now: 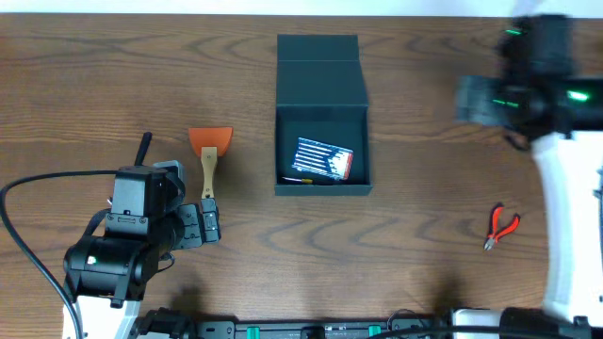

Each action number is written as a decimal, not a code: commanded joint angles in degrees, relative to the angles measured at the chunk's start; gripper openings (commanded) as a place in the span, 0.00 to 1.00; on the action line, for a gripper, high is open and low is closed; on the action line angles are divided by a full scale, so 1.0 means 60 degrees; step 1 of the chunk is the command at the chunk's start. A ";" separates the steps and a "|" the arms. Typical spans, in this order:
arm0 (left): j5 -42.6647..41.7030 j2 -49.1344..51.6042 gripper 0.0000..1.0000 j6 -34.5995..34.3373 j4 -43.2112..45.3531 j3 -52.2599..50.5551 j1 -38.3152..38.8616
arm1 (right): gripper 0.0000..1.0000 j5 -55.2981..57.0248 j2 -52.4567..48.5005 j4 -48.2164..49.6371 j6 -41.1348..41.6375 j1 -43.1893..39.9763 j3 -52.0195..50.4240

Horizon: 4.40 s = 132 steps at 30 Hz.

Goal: Pack container
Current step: 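Move the right gripper to the red pliers and grasp them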

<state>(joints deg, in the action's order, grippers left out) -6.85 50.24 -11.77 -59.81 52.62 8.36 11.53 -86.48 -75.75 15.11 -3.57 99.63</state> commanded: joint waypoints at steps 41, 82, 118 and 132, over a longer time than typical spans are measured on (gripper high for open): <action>0.0149 -0.0022 0.99 0.0168 -0.0022 0.0215 -0.0033 | 0.99 -0.1333 -0.0892 0.5490 0.0674 -0.2612 -0.7985; 0.0149 -0.0022 0.98 0.0168 -0.0025 0.0215 -0.0033 | 0.96 -0.2284 -0.1096 0.6991 0.0262 -0.3158 -0.8932; 0.0149 -0.0022 0.98 0.0168 -0.0022 0.0215 -0.0033 | 0.25 -0.2248 -0.2127 0.7016 0.0262 -0.3158 -0.9245; 0.0149 -0.0022 0.98 0.0168 -0.0025 0.0215 -0.0033 | 0.01 -0.2251 -0.2127 0.7034 0.0262 -0.3158 -0.9245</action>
<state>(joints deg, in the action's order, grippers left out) -6.85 50.24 -11.75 -59.81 52.77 8.36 3.11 -94.98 -33.04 16.08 -22.44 47.33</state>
